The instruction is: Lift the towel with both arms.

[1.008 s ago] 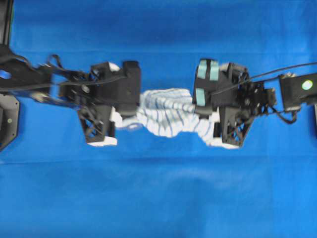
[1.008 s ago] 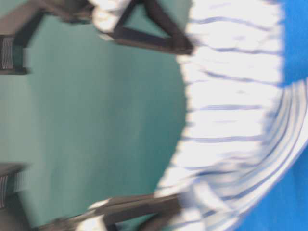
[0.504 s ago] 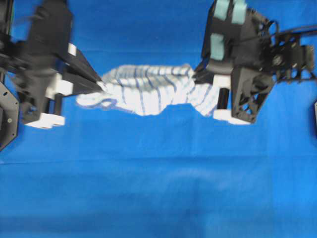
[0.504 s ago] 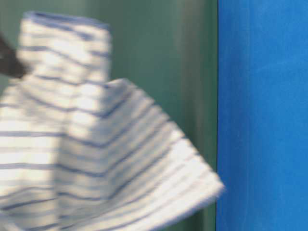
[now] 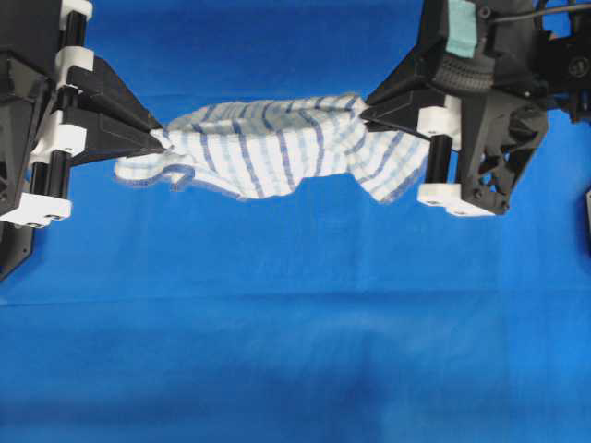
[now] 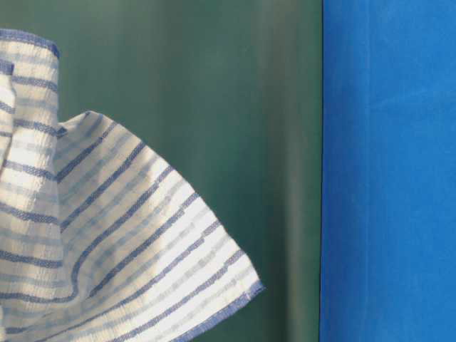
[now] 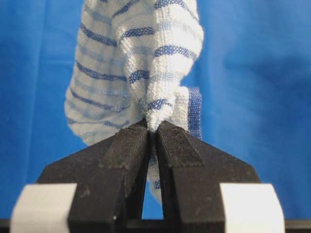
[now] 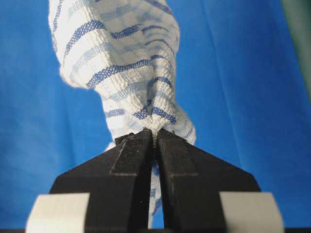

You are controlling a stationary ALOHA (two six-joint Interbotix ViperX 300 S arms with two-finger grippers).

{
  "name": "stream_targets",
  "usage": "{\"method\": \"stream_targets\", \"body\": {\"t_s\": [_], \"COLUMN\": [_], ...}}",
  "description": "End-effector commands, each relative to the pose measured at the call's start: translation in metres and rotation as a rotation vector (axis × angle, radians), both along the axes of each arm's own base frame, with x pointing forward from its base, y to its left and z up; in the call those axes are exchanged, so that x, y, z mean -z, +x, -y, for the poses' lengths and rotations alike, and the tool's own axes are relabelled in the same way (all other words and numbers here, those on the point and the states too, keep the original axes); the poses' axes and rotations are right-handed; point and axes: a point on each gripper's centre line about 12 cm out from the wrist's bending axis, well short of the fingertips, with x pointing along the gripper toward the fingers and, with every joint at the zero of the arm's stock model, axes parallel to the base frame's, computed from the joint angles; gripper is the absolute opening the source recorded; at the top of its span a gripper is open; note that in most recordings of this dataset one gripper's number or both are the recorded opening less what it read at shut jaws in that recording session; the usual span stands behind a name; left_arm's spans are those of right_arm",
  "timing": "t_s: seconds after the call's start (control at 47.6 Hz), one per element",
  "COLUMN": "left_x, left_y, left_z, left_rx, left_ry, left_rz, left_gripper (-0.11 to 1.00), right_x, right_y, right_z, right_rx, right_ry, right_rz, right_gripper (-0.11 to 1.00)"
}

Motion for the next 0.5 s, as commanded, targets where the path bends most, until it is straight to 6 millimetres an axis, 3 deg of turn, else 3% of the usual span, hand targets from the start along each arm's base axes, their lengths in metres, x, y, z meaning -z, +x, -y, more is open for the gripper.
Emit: {"method": "stream_targets", "body": {"t_s": [0.0, 0.336, 0.42, 0.483], "left_x": [-0.0121, -0.0149, -0.0182, -0.0196], "left_y": [-0.0003, -0.0004, -0.0026, -0.0052], "left_z": [-0.0006, -0.0006, -0.0005, -0.0005], "left_rx": [-0.003, -0.004, -0.006, -0.005], "left_ry": [0.000, 0.000, -0.006, -0.005], "left_rz": [0.038, 0.078, 0.104, 0.115], "left_gripper": [0.03, 0.06, 0.26, 0.44], "right_x": [-0.0119, -0.0121, -0.0121, -0.0120], "right_y": [-0.0039, -0.0041, -0.0041, -0.0043], "right_z": [0.0000, 0.0000, 0.0000, -0.0005], "right_rx": [-0.003, -0.008, -0.004, -0.004], "right_ry": [-0.003, -0.007, -0.003, -0.002], "right_rz": [0.033, 0.035, 0.036, 0.035], "right_gripper": [0.05, 0.05, 0.06, 0.21]}}
